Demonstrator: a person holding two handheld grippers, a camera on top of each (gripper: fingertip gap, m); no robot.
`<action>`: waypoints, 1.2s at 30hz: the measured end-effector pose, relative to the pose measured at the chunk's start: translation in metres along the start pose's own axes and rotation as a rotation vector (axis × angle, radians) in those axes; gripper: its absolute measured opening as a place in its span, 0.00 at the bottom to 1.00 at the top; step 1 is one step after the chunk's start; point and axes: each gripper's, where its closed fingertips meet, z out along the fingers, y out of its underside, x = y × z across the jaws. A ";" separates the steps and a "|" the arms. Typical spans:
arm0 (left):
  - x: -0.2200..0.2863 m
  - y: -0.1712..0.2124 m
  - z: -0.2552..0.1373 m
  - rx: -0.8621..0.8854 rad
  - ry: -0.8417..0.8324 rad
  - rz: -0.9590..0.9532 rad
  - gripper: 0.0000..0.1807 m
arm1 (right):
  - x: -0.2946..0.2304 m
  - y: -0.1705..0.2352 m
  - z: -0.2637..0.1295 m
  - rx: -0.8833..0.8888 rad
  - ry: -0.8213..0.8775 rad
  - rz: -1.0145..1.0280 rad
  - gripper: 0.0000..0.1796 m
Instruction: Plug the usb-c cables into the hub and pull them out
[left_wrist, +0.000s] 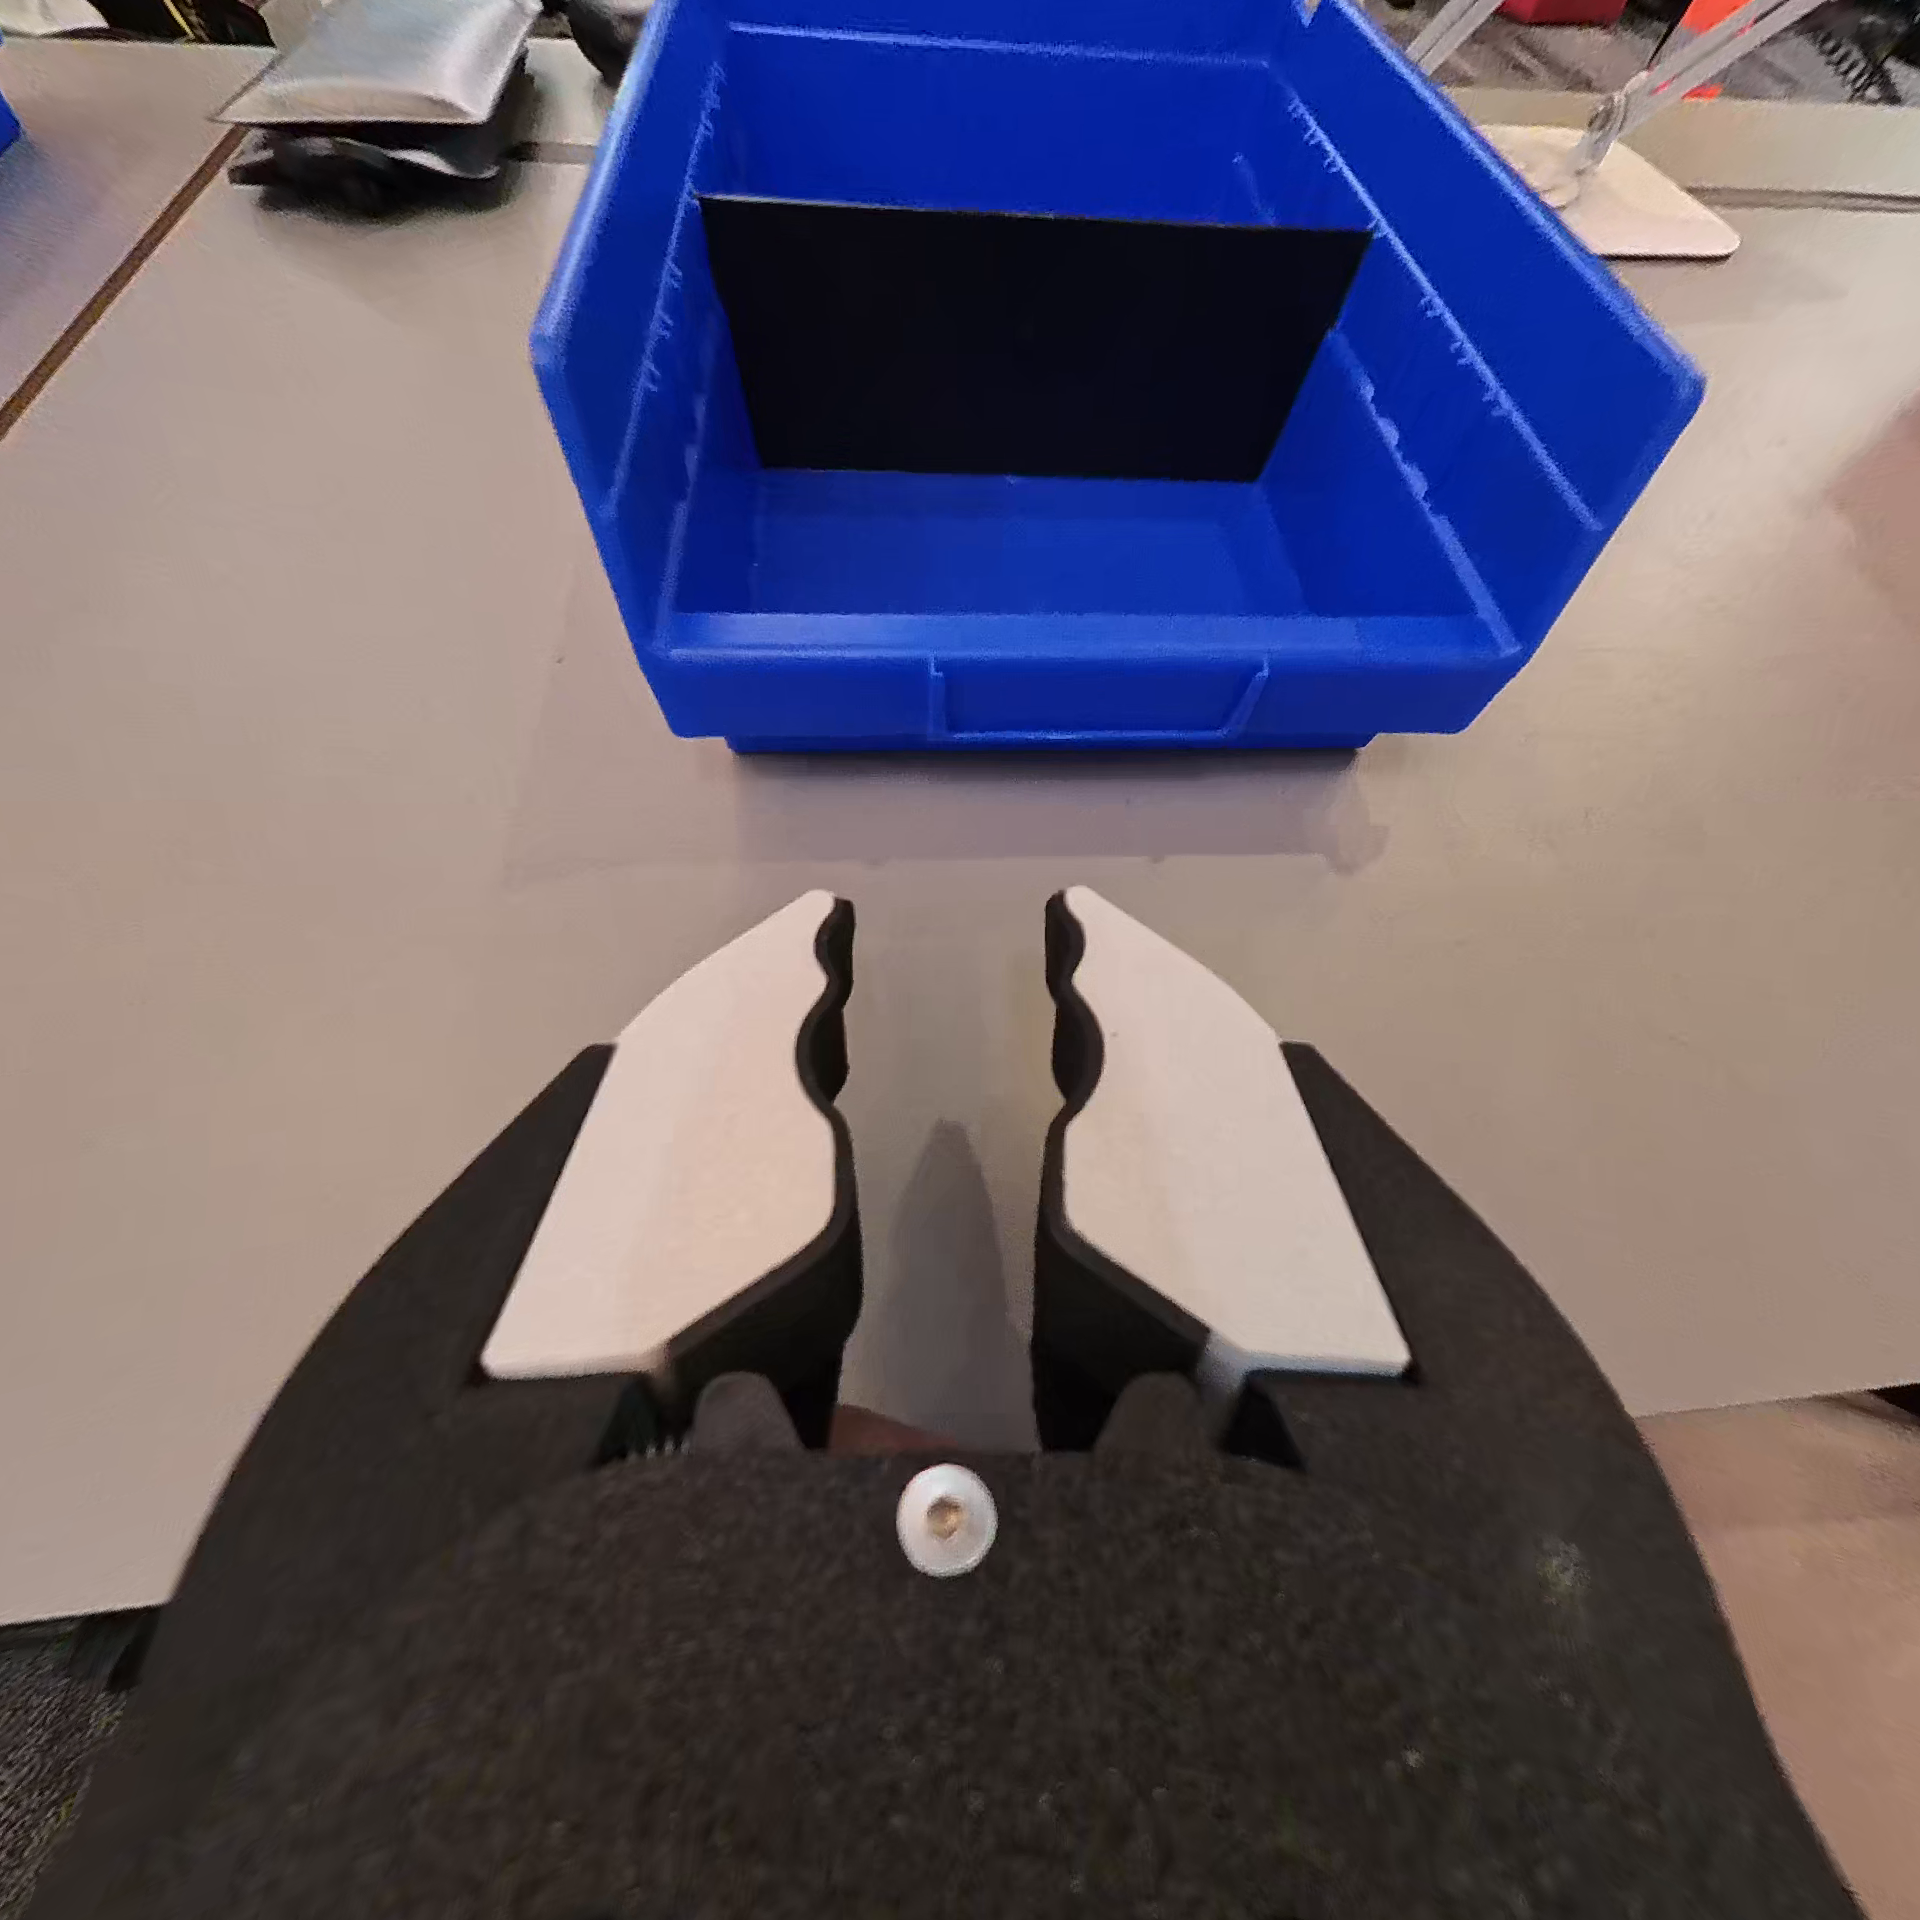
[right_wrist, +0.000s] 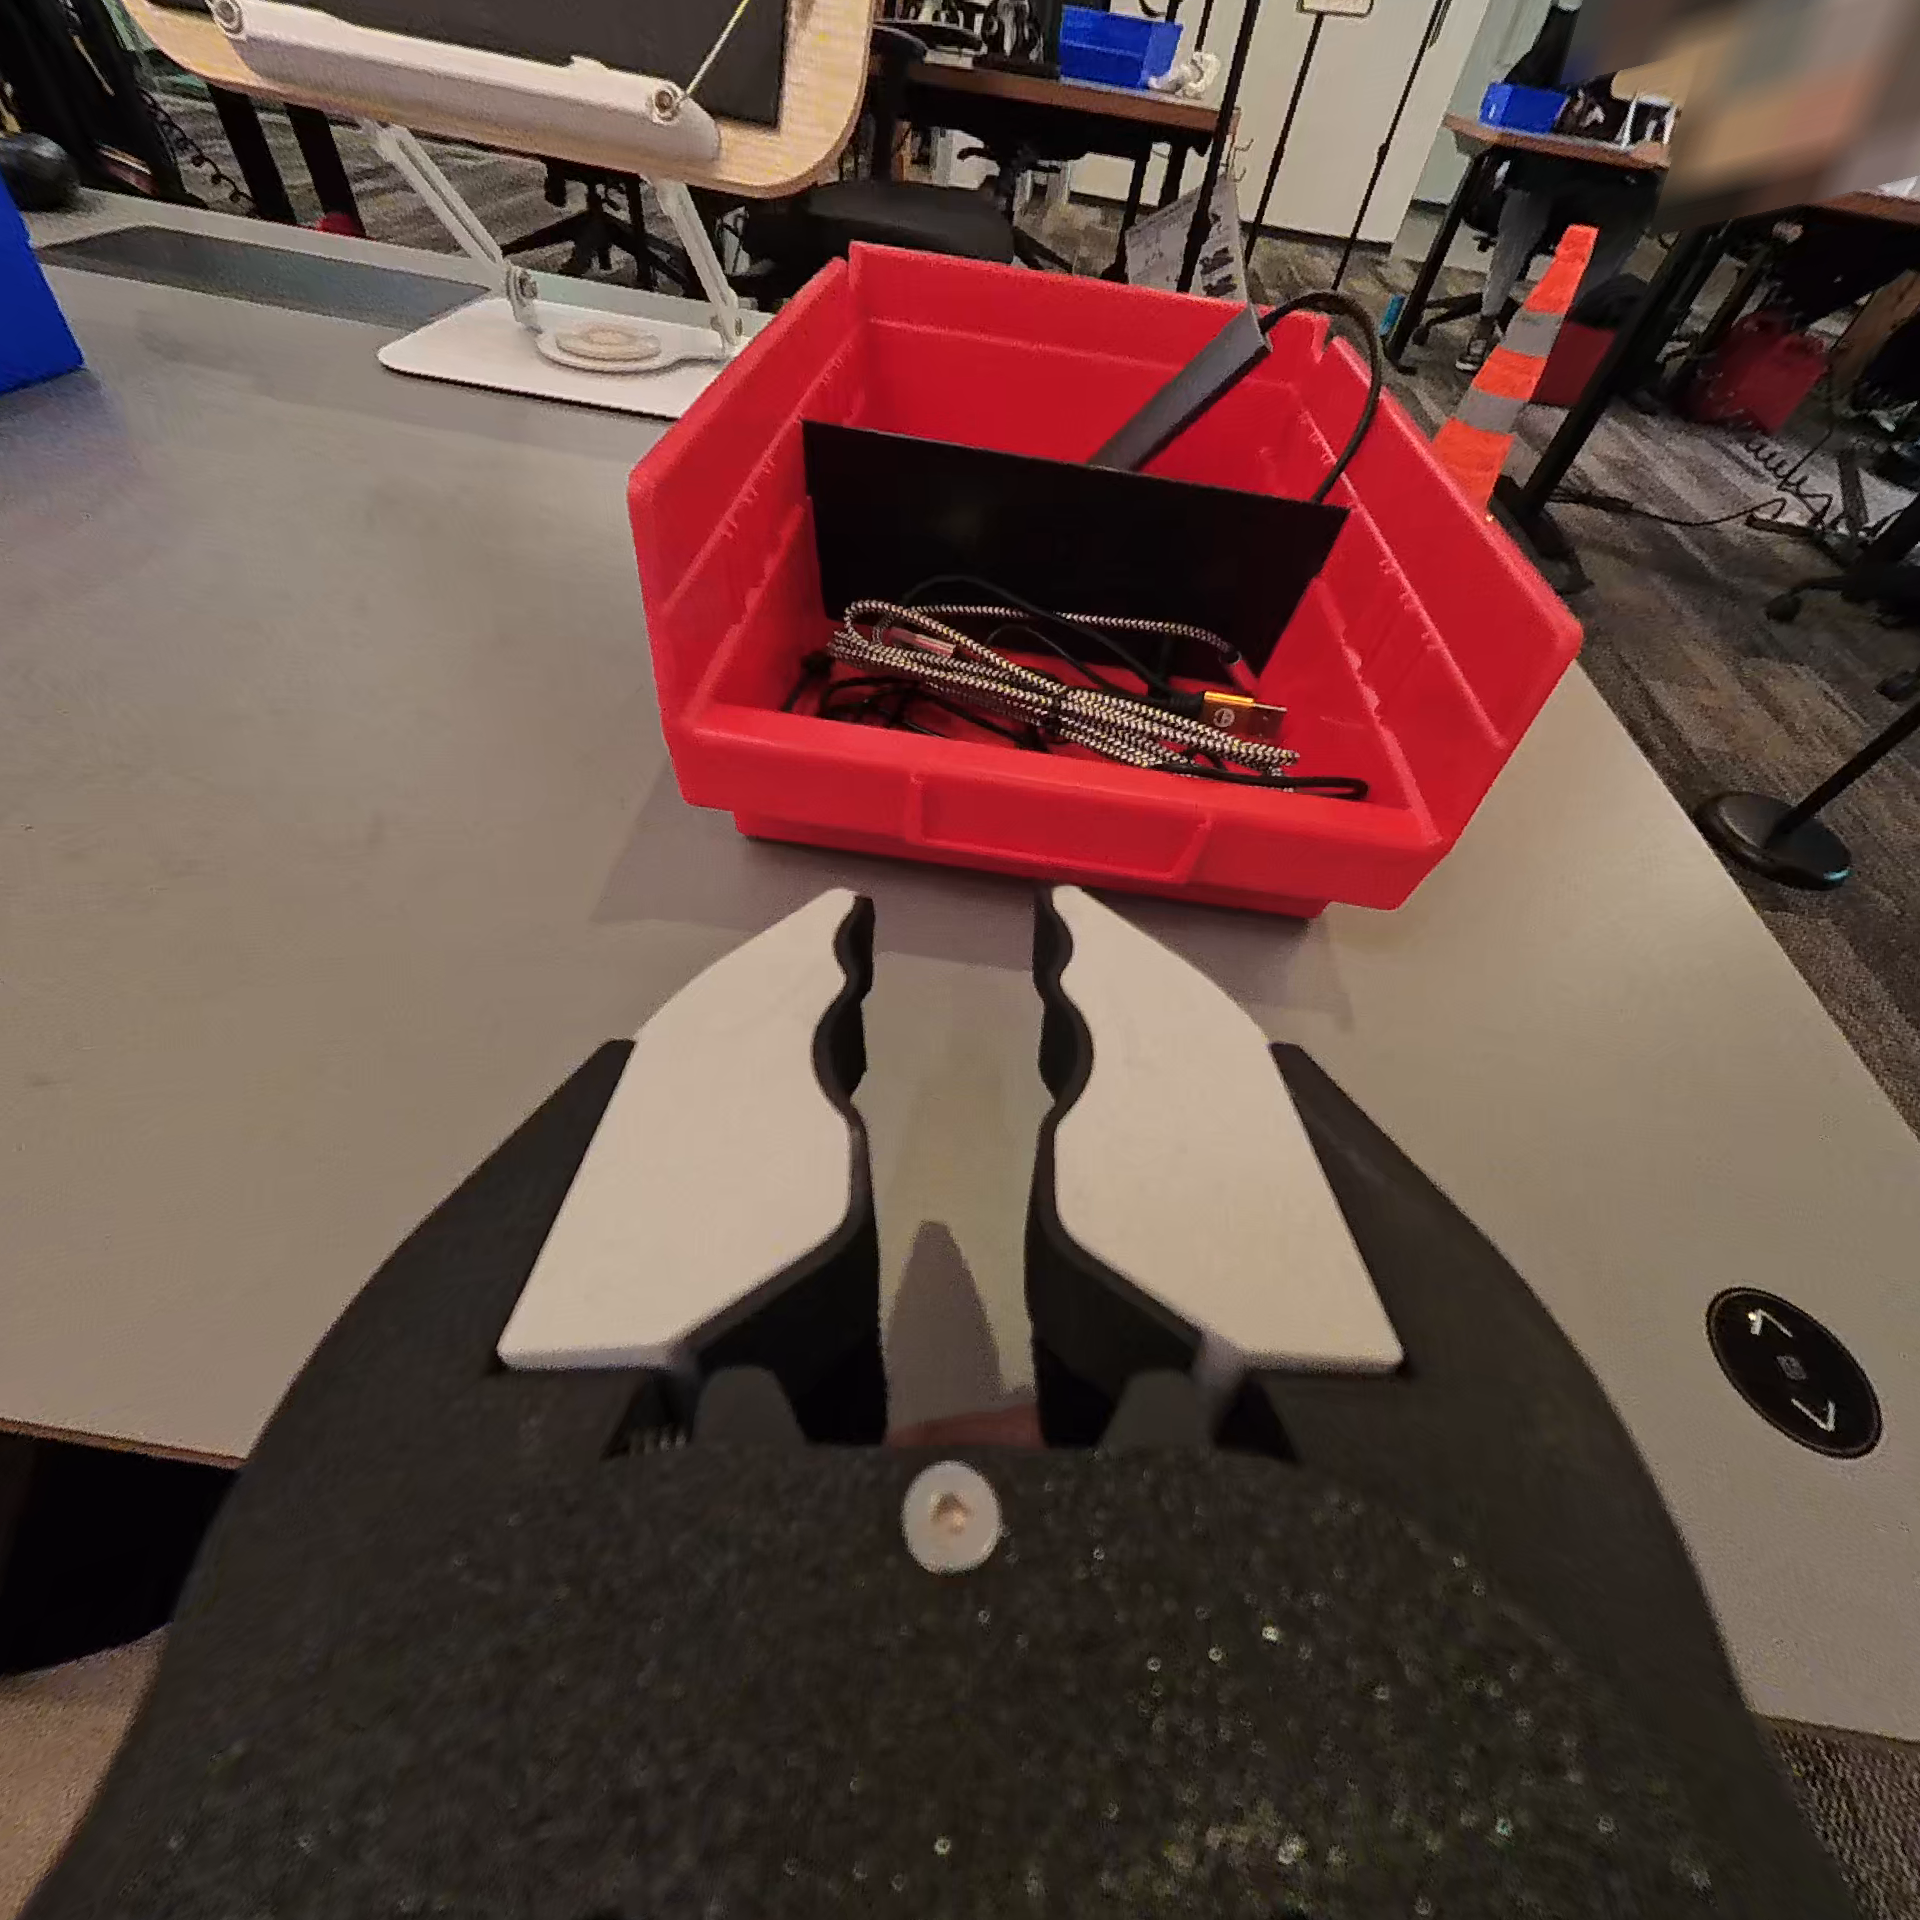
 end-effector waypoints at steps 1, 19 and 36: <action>0.001 0.000 0.000 -0.002 0.006 -0.001 0.19 | 0.000 0.000 0.000 0.002 -0.001 0.005 0.16; 0.018 0.004 0.008 -0.028 0.014 0.085 0.19 | -0.041 -0.011 0.021 0.027 -0.143 -0.016 0.25; 0.178 -0.025 0.003 0.068 0.351 0.234 0.23 | -0.103 -0.065 0.039 0.083 -0.275 0.026 0.27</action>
